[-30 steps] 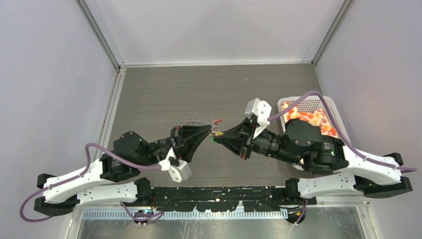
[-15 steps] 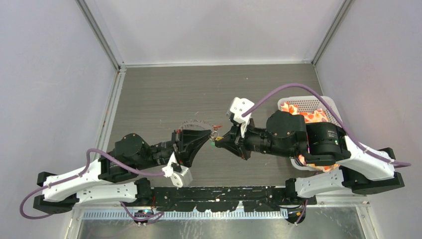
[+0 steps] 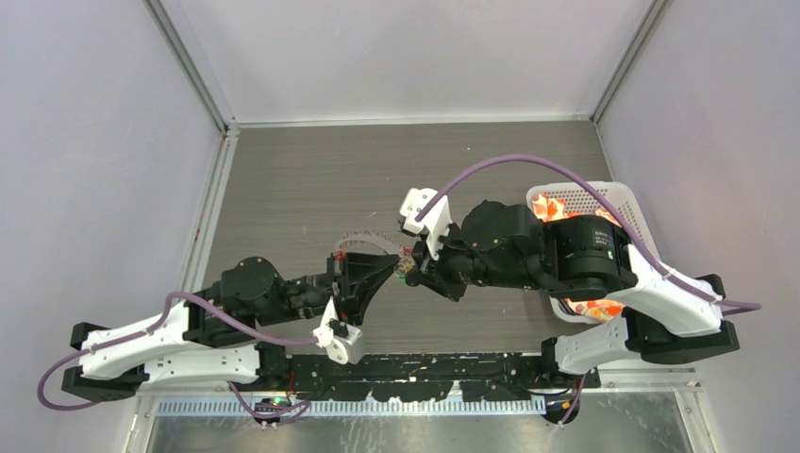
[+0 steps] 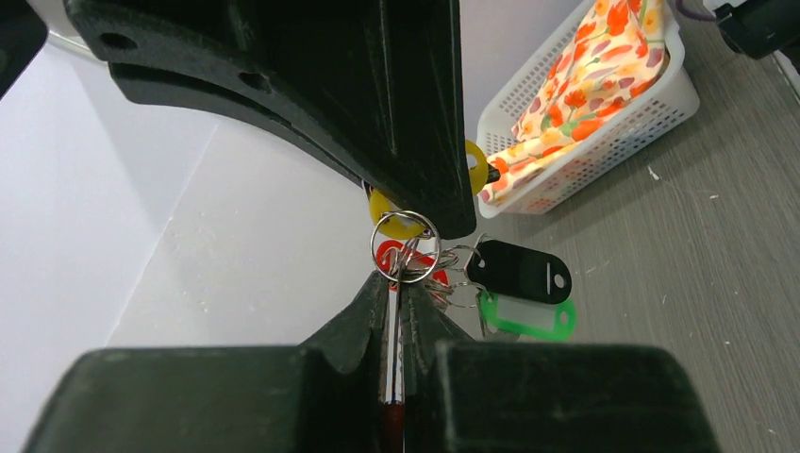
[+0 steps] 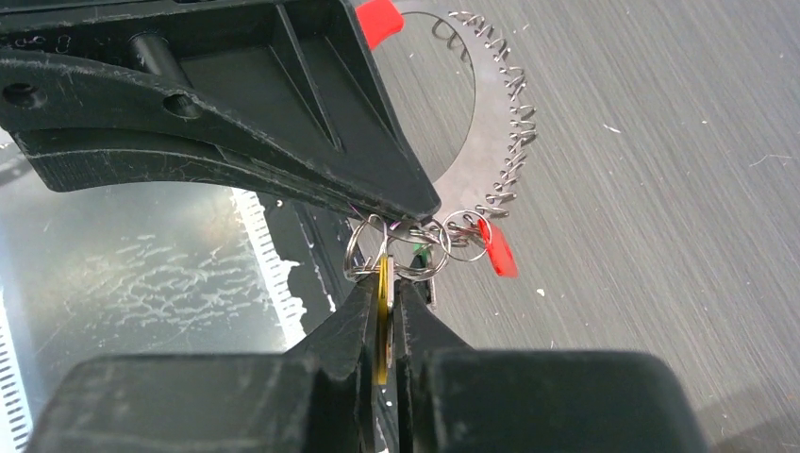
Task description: Remove the keys from the keyring
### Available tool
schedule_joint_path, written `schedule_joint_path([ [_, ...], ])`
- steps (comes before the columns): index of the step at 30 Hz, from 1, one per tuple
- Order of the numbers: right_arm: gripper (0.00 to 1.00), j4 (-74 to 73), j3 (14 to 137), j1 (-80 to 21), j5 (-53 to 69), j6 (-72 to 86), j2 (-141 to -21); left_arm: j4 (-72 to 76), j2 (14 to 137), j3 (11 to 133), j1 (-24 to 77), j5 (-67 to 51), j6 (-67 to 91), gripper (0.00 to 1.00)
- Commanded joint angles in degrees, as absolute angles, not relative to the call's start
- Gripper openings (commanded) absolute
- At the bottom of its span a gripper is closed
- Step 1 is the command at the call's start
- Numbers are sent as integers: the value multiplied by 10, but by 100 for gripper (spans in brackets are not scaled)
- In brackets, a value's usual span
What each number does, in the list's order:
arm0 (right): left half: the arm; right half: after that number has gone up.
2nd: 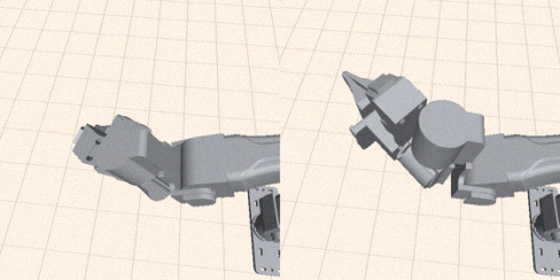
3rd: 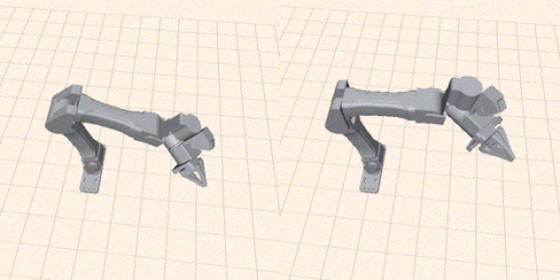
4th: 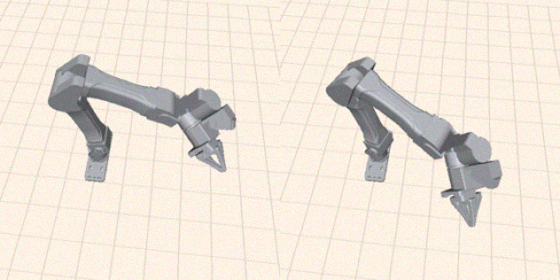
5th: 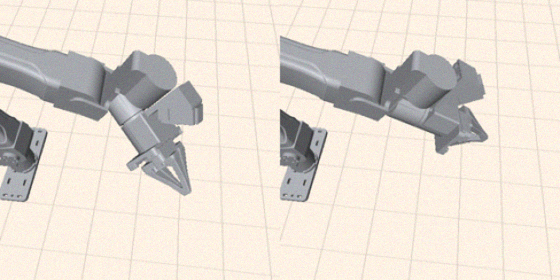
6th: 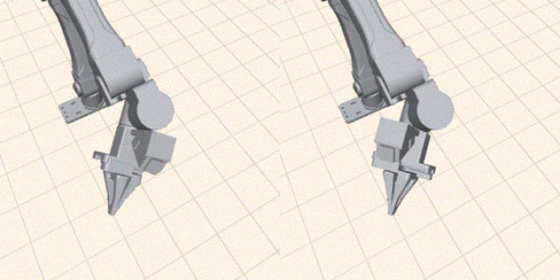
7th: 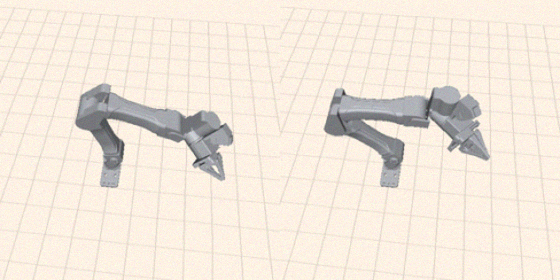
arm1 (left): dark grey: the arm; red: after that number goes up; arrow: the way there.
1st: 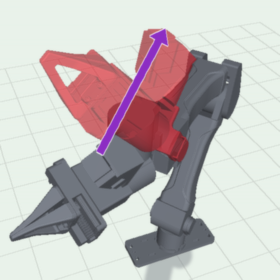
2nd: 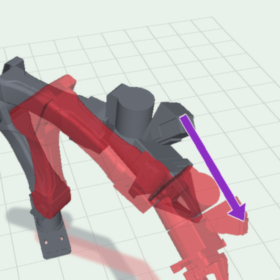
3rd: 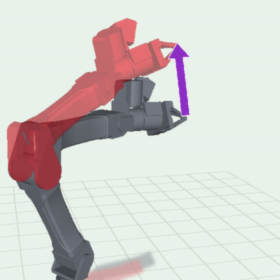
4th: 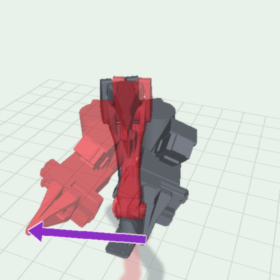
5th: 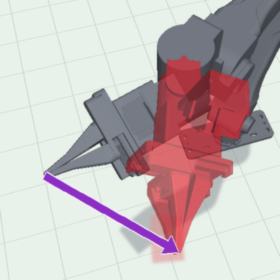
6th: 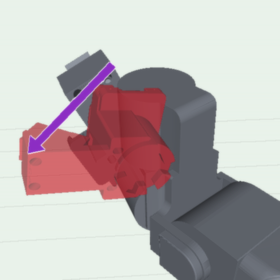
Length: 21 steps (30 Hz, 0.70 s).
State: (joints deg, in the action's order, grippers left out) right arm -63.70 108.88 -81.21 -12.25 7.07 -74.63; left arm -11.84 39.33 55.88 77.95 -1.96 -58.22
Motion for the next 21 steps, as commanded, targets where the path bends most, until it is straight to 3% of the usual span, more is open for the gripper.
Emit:
schedule_joint_path([
  [1, 1, -665, 1131, -803, -98, 58, -758, -111, 388, 575, 792, -16, -606, 1],
  [21, 1, -686, 1170, -774, -114, 60, -776, -115, 379, 559, 830, 23, -616, 0],
])
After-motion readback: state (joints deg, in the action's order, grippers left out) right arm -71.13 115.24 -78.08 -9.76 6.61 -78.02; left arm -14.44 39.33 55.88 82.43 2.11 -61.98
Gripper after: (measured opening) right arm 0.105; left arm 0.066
